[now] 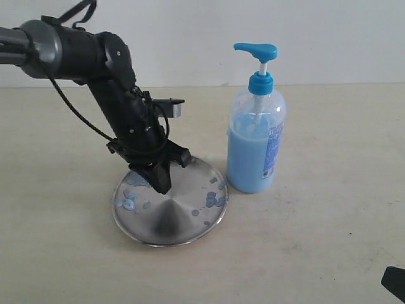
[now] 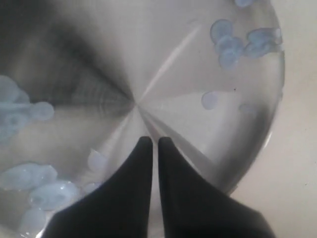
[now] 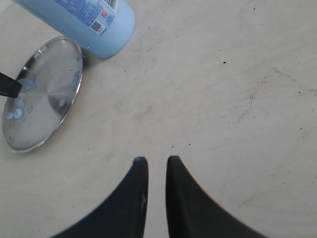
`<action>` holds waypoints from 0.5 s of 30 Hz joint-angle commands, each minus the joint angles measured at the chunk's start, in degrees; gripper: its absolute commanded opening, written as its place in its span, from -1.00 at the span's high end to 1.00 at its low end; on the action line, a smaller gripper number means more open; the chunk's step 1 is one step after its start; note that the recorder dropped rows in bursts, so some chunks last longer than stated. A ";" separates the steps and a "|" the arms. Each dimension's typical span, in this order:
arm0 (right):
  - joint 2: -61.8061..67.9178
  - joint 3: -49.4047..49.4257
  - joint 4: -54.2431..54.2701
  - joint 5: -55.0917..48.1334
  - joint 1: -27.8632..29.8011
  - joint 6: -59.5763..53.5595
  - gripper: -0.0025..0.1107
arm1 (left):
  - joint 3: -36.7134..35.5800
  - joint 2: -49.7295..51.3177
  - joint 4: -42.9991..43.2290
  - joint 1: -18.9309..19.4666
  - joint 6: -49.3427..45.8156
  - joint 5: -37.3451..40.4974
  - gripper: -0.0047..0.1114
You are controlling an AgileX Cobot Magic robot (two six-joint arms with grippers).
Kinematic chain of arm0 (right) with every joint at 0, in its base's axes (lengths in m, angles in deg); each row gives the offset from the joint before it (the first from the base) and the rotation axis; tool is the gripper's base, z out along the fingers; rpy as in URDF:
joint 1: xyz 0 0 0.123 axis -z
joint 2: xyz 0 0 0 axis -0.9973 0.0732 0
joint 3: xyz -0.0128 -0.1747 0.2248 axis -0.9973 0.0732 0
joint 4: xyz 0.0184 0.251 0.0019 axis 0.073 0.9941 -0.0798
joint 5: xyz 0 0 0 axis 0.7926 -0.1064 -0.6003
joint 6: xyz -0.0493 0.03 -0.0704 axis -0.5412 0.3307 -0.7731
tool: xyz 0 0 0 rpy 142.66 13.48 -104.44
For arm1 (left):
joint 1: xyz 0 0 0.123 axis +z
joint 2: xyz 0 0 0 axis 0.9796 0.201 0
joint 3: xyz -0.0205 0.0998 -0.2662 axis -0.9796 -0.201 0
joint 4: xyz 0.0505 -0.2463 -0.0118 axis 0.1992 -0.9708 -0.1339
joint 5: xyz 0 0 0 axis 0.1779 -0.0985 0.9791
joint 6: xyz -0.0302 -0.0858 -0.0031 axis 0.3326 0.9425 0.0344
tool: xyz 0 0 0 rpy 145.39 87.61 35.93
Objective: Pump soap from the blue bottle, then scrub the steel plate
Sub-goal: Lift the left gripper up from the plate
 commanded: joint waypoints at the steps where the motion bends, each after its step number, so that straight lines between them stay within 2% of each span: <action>1: 0.29 -0.06 0.11 0.24 0.06 -0.42 0.91 | 4.69 3.23 1.62 0.07 0.06 5.69 0.84; 4: 0.29 -0.06 0.11 0.24 0.06 -0.42 0.91 | 5.68 2.91 7.54 0.07 0.06 7.40 0.84; 6: 0.29 -0.06 0.11 0.24 0.06 -0.54 0.91 | 6.03 1.97 18.88 0.07 0.17 7.40 0.84; 8: 0.29 -0.06 0.11 0.24 0.06 -0.54 0.91 | 6.15 0.90 30.96 0.22 4.14 7.40 0.84; 9: 0.29 -0.06 0.11 0.24 0.06 -0.54 0.91 | 6.53 0.59 34.30 0.22 7.28 7.40 0.84; 10: 0.29 -0.06 0.11 0.24 0.06 -0.54 0.91 | 6.90 0.17 35.80 0.22 10.03 3.63 0.84; 12: 0.29 -0.06 0.11 0.24 0.06 -0.54 0.91 | 7.52 -0.14 29.97 0.22 10.40 -7.30 0.84; 14: 0.29 -0.06 0.11 0.24 0.06 -0.54 0.91 | 7.80 0.00 13.84 0.10 -1.73 -14.40 0.84; 15: 0.29 -0.06 0.11 0.24 0.06 -0.54 0.91 | 7.80 0.32 4.31 -0.14 -9.32 -14.67 0.84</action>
